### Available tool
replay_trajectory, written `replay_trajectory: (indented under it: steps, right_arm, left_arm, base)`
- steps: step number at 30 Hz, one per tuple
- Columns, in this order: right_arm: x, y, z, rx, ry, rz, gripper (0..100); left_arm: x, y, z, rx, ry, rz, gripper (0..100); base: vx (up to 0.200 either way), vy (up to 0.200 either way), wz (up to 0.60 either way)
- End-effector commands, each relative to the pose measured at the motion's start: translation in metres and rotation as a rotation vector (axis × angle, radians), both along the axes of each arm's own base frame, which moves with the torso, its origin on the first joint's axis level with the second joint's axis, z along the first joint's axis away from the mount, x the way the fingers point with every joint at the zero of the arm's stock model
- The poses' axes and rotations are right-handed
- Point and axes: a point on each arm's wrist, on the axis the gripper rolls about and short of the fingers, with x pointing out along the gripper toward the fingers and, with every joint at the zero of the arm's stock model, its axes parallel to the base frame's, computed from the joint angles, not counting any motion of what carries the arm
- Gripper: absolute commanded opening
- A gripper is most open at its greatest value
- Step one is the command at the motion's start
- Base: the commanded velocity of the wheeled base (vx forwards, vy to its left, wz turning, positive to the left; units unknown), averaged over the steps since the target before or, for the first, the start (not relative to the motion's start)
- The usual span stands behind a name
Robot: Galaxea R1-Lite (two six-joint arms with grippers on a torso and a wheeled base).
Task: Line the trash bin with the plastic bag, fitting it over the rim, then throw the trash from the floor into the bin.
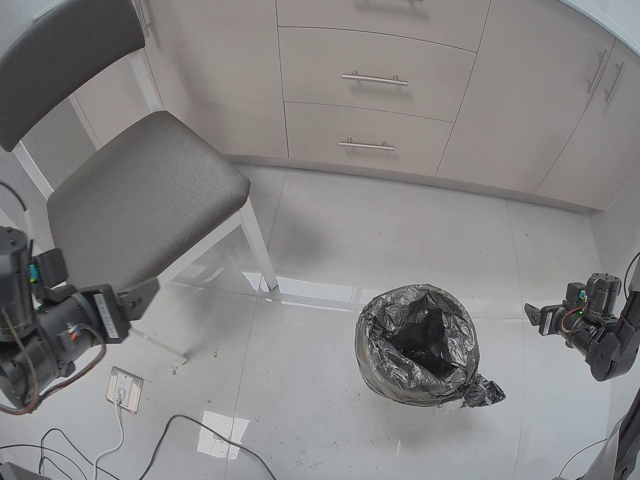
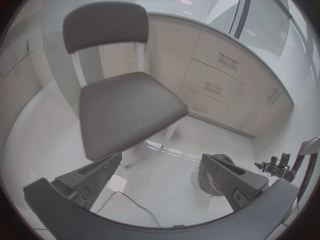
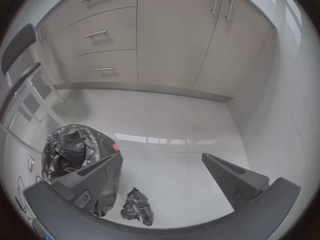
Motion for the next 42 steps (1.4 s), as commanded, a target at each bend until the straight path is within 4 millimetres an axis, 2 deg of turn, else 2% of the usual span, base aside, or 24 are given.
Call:
replay_trajectory:
  steps: [1, 5, 9, 15, 20, 25, 29, 32, 33, 37, 42]
  right_arm:
    - [0.026, -0.025, -0.014, -0.041, 0.042, -0.049, 100]
    - [0.047, -0.027, -0.014, -0.028, 0.080, -0.041, 100]
    - [0.070, -0.026, -0.007, 0.048, 0.128, -0.054, 100]
    - [0.094, -0.025, 0.006, 0.185, 0.166, -0.109, 100]
    - [0.098, -0.021, -0.003, 0.194, 0.183, -0.099, 100]
    - [0.099, -0.017, -0.010, 0.196, 0.202, -0.092, 100]
    - [0.102, -0.016, -0.016, 0.192, 0.184, -0.085, 100]
    - [0.105, -0.013, -0.021, 0.190, 0.178, -0.077, 100]
    - [0.105, -0.013, -0.021, 0.190, 0.178, -0.077, 100]
    - [0.110, -0.011, -0.030, 0.193, 0.189, -0.070, 100]
    - [0.116, -0.012, -0.041, 0.193, 0.195, -0.070, 100]
  left_arm:
    - [-0.064, 0.056, 0.020, 0.051, -0.128, 0.143, 100]
    - [-0.113, 0.078, 0.020, 0.079, -0.202, 0.171, 100]
    - [-0.157, 0.094, 0.004, 0.064, -0.248, 0.205, 100]
    - [-0.188, 0.099, -0.028, 0.059, -0.285, 0.322, 100]
    - [-0.190, 0.096, -0.047, 0.079, -0.273, 0.379, 100]
    - [-0.187, 0.095, -0.055, 0.091, -0.246, 0.399, 100]
    - [-0.187, 0.092, -0.076, 0.141, -0.230, 0.456, 100]
    - [-0.177, 0.091, -0.092, 0.161, -0.238, 0.458, 100]
    - [-0.177, 0.091, -0.092, 0.161, -0.238, 0.458, 100]
    - [-0.162, 0.090, -0.113, 0.229, -0.325, 0.440, 100]
    - [-0.161, 0.089, -0.113, 0.235, -0.329, 0.381, 100]
  base:
    - [0.000, 0.000, 0.00]
    - [0.000, 0.000, 0.00]
    - [0.000, 0.000, 0.00]
    - [0.000, 0.000, 0.00]
    - [0.000, 0.000, 0.00]
    - [0.000, 0.000, 0.00]
    - [0.000, 0.000, 0.00]
    - [0.000, 0.000, 0.00]
    - [0.000, 0.000, 0.00]
    - [0.000, 0.000, 0.00]
    - [0.000, 0.000, 0.00]
